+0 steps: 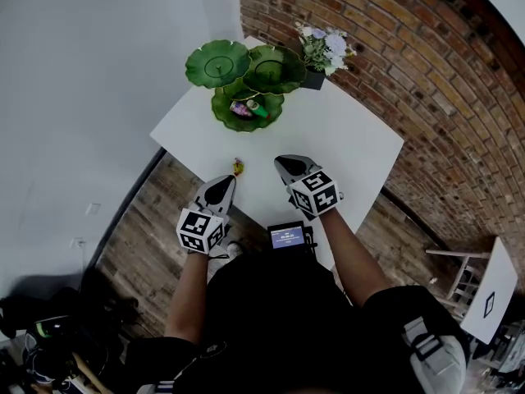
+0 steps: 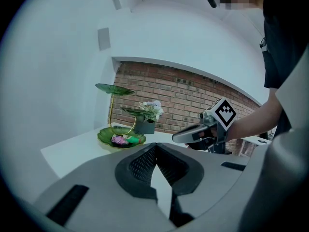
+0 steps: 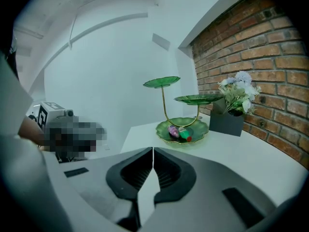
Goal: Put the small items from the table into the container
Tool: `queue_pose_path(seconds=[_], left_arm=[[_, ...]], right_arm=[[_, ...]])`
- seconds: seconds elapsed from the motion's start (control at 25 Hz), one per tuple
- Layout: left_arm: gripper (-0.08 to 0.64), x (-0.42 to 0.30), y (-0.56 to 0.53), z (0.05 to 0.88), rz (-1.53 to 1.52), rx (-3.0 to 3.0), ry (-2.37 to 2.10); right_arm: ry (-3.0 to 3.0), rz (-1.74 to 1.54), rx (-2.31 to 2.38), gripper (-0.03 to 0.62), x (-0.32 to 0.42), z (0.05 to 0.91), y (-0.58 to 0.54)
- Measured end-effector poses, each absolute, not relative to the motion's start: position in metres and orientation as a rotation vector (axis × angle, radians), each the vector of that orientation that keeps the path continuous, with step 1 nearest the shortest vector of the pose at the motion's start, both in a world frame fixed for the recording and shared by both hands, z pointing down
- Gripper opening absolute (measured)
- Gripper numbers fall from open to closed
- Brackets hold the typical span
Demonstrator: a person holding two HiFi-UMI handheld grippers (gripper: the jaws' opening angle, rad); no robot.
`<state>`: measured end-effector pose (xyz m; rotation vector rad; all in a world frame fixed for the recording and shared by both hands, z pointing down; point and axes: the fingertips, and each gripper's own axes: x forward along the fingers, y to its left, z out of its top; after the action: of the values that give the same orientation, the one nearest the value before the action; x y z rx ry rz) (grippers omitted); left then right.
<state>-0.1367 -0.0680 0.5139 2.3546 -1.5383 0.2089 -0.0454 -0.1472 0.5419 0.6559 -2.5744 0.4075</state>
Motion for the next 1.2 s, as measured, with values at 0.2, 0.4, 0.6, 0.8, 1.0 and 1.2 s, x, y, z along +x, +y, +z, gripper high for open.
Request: queue_pose_path(seconds=[0.2,0.4,0.6,0.8,1.0,1.2], left_arm=[[0.009,-0.139,-0.07,0.518,0.213,2.33,-1.546],[0.009,-0.142,-0.073,0.523,0.211,2.29,-1.571],[0.027,-0.14,-0.078,0.535,0.216,2.246,-1.558],[0.08,-0.137,-0.084,0.551,0.244,2.2,-1.539],[0.134,-0.136,-0.093,0.569,0.297,2.152,-1.538],[0.178,-0.135,-0.1,0.593,0.391,2.074,-1.538]], right_arm=[[-2.571,0.412,0.655,0.02,-0.045,0.543,-0.148],[-2.565,0.421,0.653,0.021,-0.043,0.545,-0.148],[-2.558,0.429,0.66,0.021,-0.038,0.548,-0.152],[-2.551,0.438,0.659,0.021,-0.033,0.552,-0.157],[-2.539,0.446,0.653,0.021,-0.029,0.557,-0.16],[-2.531,0.463,0.653,0.021,-0.025,0.563,-0.165]])
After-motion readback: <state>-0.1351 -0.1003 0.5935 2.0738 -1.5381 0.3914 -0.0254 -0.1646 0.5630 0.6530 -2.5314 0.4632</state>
